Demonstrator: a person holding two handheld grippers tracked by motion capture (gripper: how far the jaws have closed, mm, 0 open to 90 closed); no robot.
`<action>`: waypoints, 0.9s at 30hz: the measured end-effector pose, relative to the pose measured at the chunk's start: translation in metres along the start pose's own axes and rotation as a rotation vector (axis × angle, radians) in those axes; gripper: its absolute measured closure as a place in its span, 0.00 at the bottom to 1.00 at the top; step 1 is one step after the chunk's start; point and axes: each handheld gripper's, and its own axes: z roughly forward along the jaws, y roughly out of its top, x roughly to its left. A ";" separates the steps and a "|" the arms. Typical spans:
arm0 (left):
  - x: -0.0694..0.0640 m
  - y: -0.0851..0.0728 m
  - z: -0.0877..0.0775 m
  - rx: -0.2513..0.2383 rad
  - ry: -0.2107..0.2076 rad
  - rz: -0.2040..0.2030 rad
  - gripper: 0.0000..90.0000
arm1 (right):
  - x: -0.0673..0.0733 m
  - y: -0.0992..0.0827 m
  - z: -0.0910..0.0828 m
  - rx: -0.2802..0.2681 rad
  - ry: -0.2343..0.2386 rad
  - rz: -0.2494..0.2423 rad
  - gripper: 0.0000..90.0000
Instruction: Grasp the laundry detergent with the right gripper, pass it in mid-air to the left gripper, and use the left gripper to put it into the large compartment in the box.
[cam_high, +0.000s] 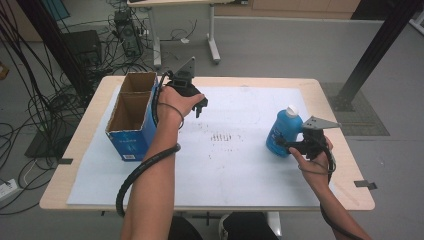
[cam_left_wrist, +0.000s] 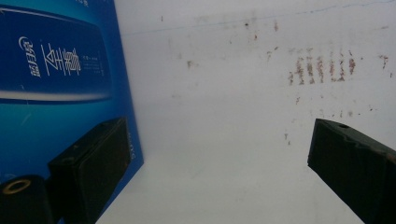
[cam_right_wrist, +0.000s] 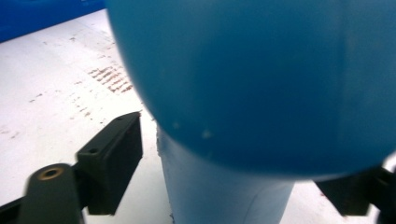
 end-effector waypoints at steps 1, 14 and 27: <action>0.000 0.000 0.000 -0.001 0.001 0.000 0.07 | 0.000 0.000 0.001 0.000 -0.005 -0.007 0.23; 0.000 0.000 0.000 0.002 0.005 0.002 0.07 | 0.002 -0.003 0.005 -0.009 -0.009 -0.023 0.43; -0.001 0.000 0.000 0.002 0.010 0.004 0.07 | 0.000 -0.004 0.005 -0.021 0.016 0.012 0.46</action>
